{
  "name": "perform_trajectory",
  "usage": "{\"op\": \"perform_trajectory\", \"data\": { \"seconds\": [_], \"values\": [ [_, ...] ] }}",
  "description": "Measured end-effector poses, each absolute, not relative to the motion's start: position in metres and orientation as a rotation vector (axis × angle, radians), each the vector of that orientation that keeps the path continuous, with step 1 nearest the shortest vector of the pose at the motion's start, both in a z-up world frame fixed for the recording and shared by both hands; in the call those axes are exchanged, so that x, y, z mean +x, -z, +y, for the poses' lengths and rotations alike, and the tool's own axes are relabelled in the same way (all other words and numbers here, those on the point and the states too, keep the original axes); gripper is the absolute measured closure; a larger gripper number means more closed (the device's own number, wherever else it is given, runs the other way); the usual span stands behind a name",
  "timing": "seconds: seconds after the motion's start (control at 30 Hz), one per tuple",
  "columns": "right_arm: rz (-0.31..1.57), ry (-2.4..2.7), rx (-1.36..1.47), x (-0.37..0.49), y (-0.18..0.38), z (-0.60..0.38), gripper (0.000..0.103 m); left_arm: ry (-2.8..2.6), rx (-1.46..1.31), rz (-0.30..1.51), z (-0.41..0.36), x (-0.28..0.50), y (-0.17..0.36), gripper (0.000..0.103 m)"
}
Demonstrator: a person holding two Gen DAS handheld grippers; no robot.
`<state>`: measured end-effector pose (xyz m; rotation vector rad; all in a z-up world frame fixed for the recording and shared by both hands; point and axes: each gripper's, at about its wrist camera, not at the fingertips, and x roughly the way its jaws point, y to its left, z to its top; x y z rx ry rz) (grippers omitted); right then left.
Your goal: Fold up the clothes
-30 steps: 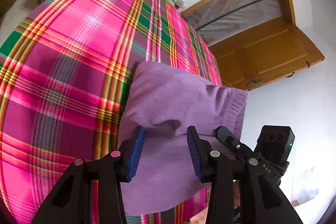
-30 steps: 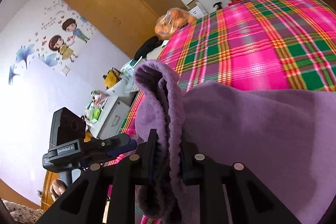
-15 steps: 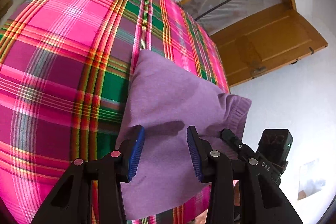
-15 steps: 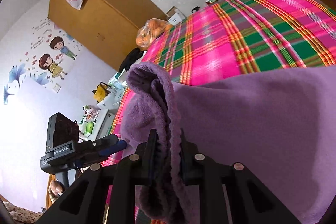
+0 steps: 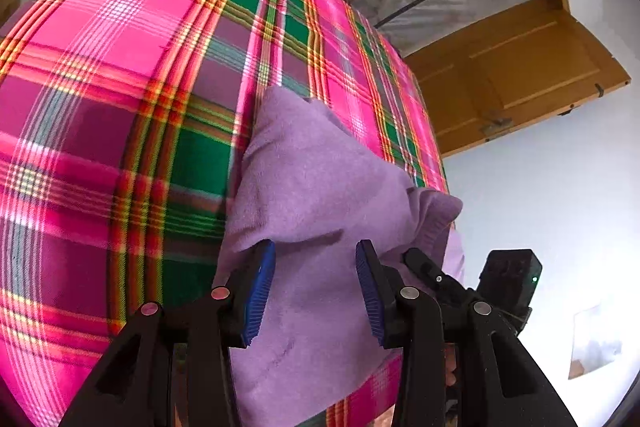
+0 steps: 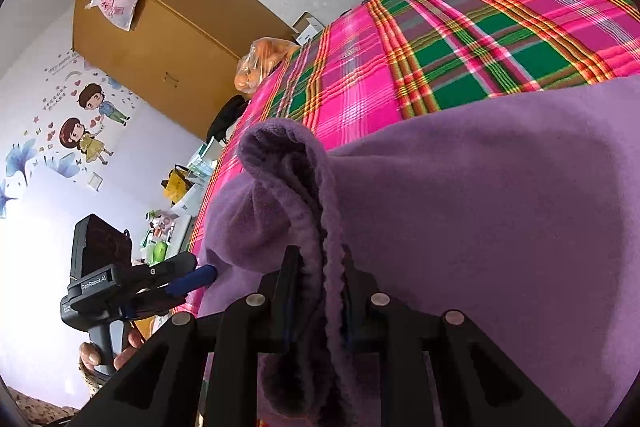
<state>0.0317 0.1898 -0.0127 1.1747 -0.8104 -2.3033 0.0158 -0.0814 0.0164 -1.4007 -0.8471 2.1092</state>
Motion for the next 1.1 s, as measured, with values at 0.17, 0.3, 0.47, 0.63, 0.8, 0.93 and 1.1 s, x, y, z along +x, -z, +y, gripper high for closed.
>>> {"op": "perform_trajectory", "data": {
  "seconds": [0.17, 0.3, 0.47, 0.63, 0.8, 0.93, 1.1],
  "values": [
    [-0.803, 2.302, 1.145, 0.033, 0.007, 0.193, 0.084, -2.107, -1.404, -0.844, -0.076, 0.011, -0.017, 0.060],
    [-0.831, 2.323, 1.143, 0.031, 0.008, 0.202, 0.087, -2.104, -1.408, -0.845, -0.073, 0.006, -0.016, 0.060],
    [-0.849, 2.362, 1.159, 0.028, 0.014, 0.211, 0.087, -2.100, -1.411, -0.842, -0.068, -0.001, -0.015, 0.060],
    [-0.771, 2.461, 1.047, 0.032, -0.005, 0.209, 0.087, -2.119, -1.399, -0.800, -0.061, -0.011, -0.021, 0.060],
    [-0.648, 2.429, 1.078, 0.021, -0.010, 0.191, 0.083, -2.132, -1.396, -0.776, -0.055, -0.025, -0.024, 0.060],
    [-0.628, 2.398, 1.123, 0.014, -0.004, 0.187, 0.072, -2.113, -1.417, -0.808, -0.056, -0.033, -0.018, 0.060],
    [-0.616, 2.383, 1.109, 0.010, -0.002, 0.184, 0.092, -2.107, -1.423, -0.812, -0.057, -0.040, -0.015, 0.060]
  ]
}}
